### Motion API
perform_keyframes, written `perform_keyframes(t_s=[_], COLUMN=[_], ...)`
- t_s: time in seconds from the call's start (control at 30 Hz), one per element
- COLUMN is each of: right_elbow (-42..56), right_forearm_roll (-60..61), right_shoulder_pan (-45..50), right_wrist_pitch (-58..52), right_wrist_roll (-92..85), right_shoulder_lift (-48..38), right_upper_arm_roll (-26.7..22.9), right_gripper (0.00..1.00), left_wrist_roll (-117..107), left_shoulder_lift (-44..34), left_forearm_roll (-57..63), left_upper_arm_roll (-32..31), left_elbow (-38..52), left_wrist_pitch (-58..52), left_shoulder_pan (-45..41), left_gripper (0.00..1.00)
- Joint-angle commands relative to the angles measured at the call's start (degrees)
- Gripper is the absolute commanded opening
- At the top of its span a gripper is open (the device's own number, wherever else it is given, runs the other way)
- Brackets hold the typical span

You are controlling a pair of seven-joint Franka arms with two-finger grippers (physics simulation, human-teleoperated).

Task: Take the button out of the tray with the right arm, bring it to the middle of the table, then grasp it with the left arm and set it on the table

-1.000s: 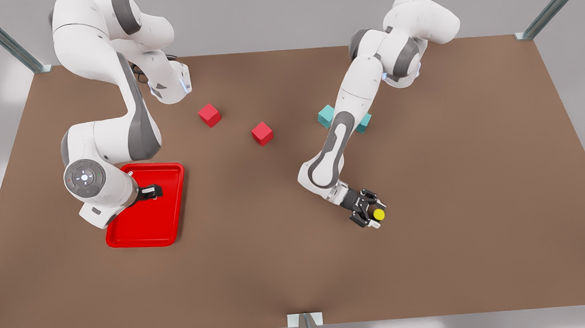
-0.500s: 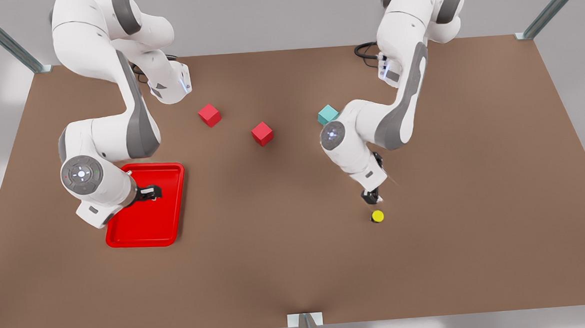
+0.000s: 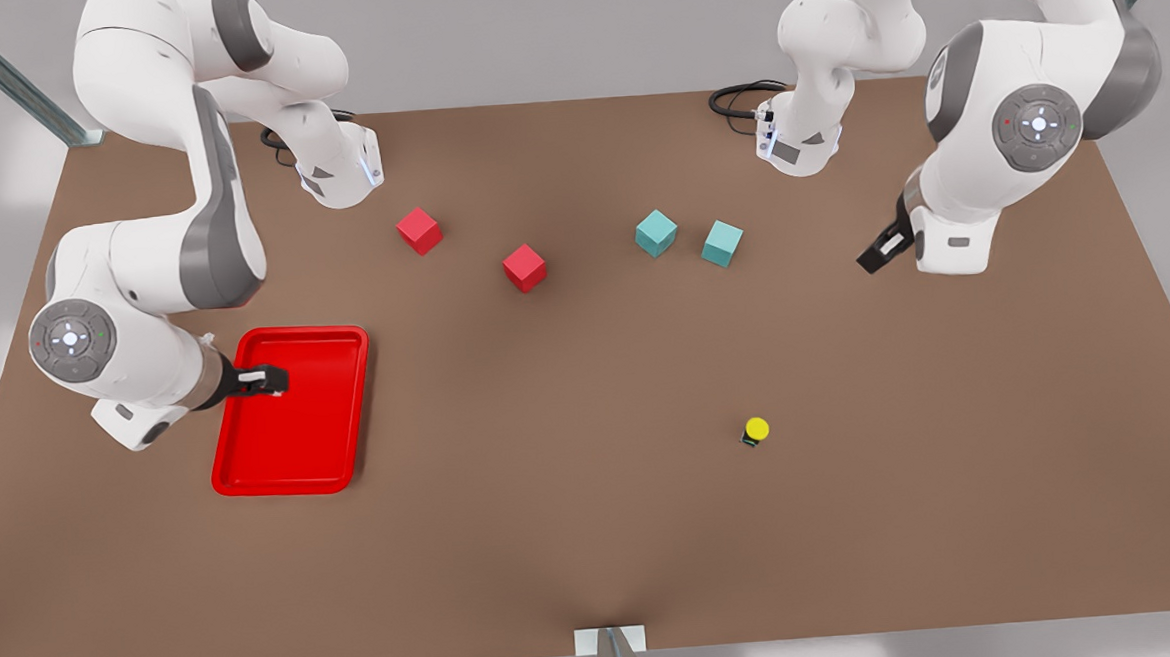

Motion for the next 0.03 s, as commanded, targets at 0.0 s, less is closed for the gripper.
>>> perform_keyframes(t_s=[0.0], right_elbow=[0.03], right_forearm_roll=[0.27], right_shoulder_pan=[-0.1], right_wrist_pitch=[-1.43], right_wrist_roll=[-1.27], right_shoulder_lift=[-0.08], right_upper_arm_roll=[0.01], right_gripper=[1.0], left_wrist_roll=[50.91], left_shoulder_lift=[0.07], left_forearm_roll=[0.68], left_upper_arm_roll=[-0.08], left_elbow=[-0.17], left_wrist_pitch=[2.15], left_shoulder_pan=[-3.24], left_gripper=[1.0])
